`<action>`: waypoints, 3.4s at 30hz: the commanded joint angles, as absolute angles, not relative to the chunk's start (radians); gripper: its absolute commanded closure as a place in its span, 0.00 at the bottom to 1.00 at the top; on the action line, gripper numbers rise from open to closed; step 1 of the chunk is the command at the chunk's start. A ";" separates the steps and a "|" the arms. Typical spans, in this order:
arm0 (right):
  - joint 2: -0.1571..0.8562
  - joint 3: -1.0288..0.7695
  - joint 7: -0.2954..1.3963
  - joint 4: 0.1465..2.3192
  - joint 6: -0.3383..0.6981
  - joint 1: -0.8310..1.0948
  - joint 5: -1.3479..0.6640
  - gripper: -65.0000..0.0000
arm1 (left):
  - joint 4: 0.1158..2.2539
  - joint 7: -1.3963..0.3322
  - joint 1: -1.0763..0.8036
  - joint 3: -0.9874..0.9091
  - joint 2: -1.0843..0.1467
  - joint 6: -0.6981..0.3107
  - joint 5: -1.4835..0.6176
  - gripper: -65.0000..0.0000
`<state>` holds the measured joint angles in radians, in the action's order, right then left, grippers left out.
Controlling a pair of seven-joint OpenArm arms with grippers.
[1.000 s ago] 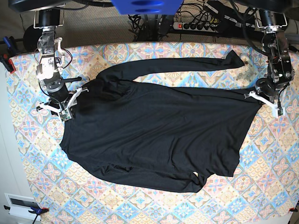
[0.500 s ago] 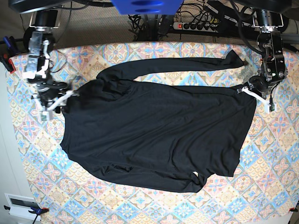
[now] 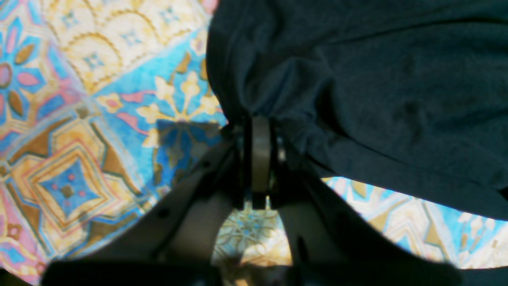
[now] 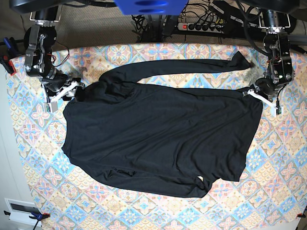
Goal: Layout the t-shirt on the table in an organized manner, then fold the t-shirt properly
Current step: 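Pull the shirt edges apart with both grippers to smooth the body, then lift the shirt shoulders with both grippers and shake it flat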
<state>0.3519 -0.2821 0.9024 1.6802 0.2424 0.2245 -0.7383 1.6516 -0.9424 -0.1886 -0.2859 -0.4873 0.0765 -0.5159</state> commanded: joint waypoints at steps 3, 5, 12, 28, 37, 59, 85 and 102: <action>0.367 -0.289 0.889 1.698 0.246 0.232 -0.757 0.46 | 1.666 -0.929 -0.179 -0.292 -0.487 0.077 -0.509 1.00; 0.366 -0.285 0.889 1.690 0.246 0.234 -0.757 0.46 | 1.666 -0.929 -0.179 -0.292 -0.479 0.077 -0.510 1.00; 0.358 -0.283 0.883 1.592 0.246 0.232 -0.759 0.46 | 1.666 -0.929 -0.179 -0.292 -0.466 0.077 -0.509 1.00; 0.280 -0.197 0.881 1.564 0.248 0.232 -0.757 0.46 | 1.666 -0.928 -0.179 -0.292 -0.466 0.077 -0.509 1.00; 0.283 -0.259 0.880 1.563 0.248 0.217 -0.756 0.95 | 1.667 -0.928 -0.179 -0.292 -0.466 0.077 -0.509 1.00; 0.363 -0.634 1.006 1.575 0.248 0.269 -0.757 1.00 | 1.669 -0.937 -0.263 -0.291 -0.521 -0.038 -0.573 1.00; 0.360 -0.458 1.007 1.701 0.248 0.295 -0.757 0.99 | 1.816 -0.983 -0.410 -0.429 -0.507 -0.038 -0.739 0.50; 0.329 -0.456 1.009 1.701 0.248 0.295 -0.757 0.99 | 1.821 -0.977 -0.573 -0.329 -0.440 -0.036 -0.733 0.50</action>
<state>0.3088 -0.4480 1.0233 1.6848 0.2428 0.3016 -0.7448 1.8141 -0.9649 -0.5709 -0.3332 -0.4358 -0.0284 -0.7101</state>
